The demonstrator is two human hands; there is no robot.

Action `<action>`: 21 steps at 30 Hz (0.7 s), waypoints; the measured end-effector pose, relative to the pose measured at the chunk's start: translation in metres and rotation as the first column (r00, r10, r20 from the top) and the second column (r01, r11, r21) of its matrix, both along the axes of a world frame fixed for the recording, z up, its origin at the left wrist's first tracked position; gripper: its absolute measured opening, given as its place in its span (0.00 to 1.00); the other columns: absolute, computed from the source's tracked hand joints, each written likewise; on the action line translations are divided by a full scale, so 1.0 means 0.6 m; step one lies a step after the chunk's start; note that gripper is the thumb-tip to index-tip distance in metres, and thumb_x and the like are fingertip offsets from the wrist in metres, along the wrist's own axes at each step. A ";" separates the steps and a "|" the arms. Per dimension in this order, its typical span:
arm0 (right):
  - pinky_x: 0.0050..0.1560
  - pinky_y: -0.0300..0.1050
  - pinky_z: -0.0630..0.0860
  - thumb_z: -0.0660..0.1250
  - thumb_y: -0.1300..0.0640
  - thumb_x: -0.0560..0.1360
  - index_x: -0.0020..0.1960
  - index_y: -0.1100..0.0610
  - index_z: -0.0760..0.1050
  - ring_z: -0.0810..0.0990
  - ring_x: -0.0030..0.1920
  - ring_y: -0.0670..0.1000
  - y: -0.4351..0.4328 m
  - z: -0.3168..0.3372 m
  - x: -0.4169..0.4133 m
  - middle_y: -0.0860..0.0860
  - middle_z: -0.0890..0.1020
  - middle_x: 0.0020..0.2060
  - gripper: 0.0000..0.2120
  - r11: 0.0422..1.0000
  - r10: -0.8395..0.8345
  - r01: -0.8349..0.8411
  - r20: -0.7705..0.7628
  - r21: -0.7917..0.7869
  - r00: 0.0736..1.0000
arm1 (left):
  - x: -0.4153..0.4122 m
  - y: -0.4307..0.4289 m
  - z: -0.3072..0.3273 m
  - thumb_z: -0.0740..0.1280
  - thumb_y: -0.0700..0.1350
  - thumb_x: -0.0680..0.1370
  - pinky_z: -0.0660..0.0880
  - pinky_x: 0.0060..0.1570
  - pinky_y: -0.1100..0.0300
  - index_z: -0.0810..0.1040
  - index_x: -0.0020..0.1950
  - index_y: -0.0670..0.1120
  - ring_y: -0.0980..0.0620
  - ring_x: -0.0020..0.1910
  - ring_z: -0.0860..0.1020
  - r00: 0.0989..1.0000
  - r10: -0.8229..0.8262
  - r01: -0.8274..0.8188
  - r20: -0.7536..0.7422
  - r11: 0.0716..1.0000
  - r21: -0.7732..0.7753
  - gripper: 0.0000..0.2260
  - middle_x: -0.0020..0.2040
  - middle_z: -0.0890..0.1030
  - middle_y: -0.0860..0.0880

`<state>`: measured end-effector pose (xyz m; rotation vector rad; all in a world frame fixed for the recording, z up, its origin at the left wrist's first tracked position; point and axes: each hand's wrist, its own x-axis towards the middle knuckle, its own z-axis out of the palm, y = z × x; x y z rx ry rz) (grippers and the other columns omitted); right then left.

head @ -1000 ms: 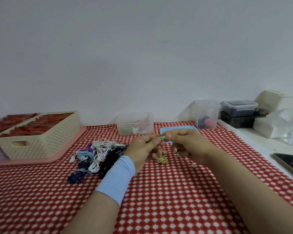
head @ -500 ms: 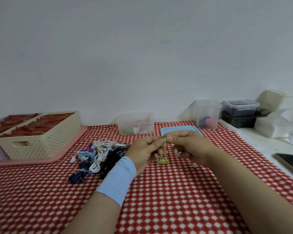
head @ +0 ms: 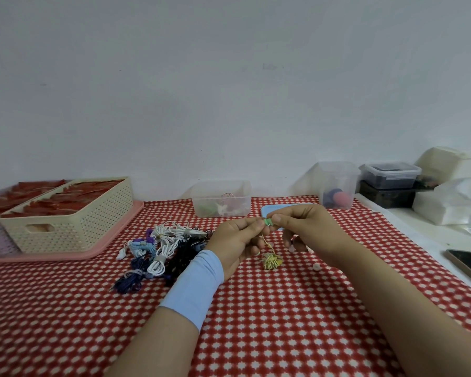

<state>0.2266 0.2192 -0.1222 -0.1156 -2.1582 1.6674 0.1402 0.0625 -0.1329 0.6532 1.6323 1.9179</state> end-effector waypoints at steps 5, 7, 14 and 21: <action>0.25 0.39 0.69 0.70 0.58 0.78 0.48 0.59 0.85 0.76 0.27 0.47 0.000 0.000 0.002 0.50 0.84 0.32 0.07 1.000 -0.014 0.014 -0.001 0.015 1.000 | 0.000 -0.001 0.000 0.66 0.42 0.81 0.74 0.29 0.67 0.82 0.49 0.41 0.57 0.31 0.76 1.000 -0.010 0.010 -0.014 1.000 -0.023 0.07 0.36 0.82 0.51; 0.27 0.40 0.69 0.70 0.57 0.78 0.48 0.60 0.86 0.77 0.29 0.49 0.000 -0.001 0.001 0.53 0.86 0.37 0.07 0.998 0.021 -0.020 0.017 -0.054 1.000 | 0.000 -0.003 0.000 0.66 0.41 0.80 0.74 0.29 0.67 0.82 0.49 0.40 0.57 0.31 0.76 1.000 -0.021 0.021 -0.010 1.000 -0.014 0.07 0.36 0.82 0.51; 0.29 0.39 0.68 0.68 0.56 0.78 0.52 0.63 0.84 0.78 0.33 0.50 0.005 -0.007 -0.003 0.64 0.84 0.50 0.11 0.974 0.125 -0.101 0.108 -0.204 0.986 | -0.003 -0.004 -0.003 0.66 0.39 0.80 0.74 0.30 0.67 0.83 0.49 0.41 0.57 0.31 0.76 0.998 -0.039 0.039 -0.051 0.999 -0.008 0.06 0.36 0.81 0.50; 0.27 0.38 0.68 0.70 0.58 0.77 0.50 0.59 0.85 0.78 0.30 0.49 0.004 -0.006 -0.003 0.56 0.85 0.41 0.07 0.977 0.106 -0.077 0.140 -0.197 0.984 | -0.003 -0.001 -0.008 0.66 0.37 0.80 0.75 0.32 0.67 0.83 0.47 0.41 0.57 0.31 0.76 0.997 -0.042 0.041 -0.067 0.999 -0.009 0.06 0.35 0.82 0.50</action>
